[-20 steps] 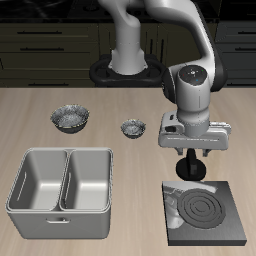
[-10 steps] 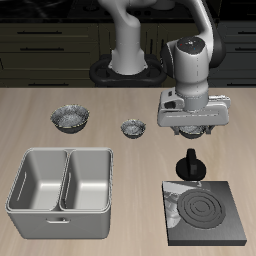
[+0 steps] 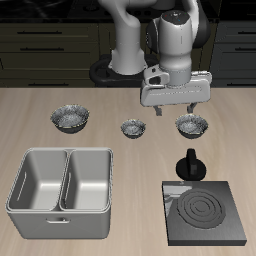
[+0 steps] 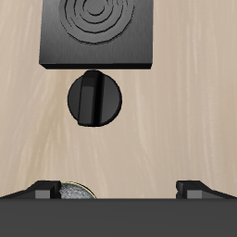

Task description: Turn off the stove and place the smallest bowl in the left side of the drainer and the medium bowl in the right side

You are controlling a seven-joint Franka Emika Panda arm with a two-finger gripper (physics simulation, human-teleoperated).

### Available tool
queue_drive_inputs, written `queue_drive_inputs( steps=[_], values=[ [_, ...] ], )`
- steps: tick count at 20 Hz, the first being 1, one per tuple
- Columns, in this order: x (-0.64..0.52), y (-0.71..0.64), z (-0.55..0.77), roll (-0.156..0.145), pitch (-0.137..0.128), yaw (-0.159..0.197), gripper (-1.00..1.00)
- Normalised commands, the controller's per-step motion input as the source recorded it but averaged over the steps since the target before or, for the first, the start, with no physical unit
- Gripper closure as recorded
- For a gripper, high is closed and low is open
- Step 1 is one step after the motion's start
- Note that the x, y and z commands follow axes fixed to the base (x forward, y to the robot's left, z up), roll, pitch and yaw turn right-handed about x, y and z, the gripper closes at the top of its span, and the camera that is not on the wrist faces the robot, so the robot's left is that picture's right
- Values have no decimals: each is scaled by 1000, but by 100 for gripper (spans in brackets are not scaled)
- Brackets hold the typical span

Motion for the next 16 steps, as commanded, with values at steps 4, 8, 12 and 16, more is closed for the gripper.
queue_drive_inputs(
  steps=[4,8,12,16],
  values=[
    [-258,-421,191,-54,-36,160,-100],
    [-283,-347,150,-43,-48,69,-100],
    [-269,-258,25,-28,-46,80,-100],
    [-288,-351,-70,-25,-34,26,-100]
  ],
)
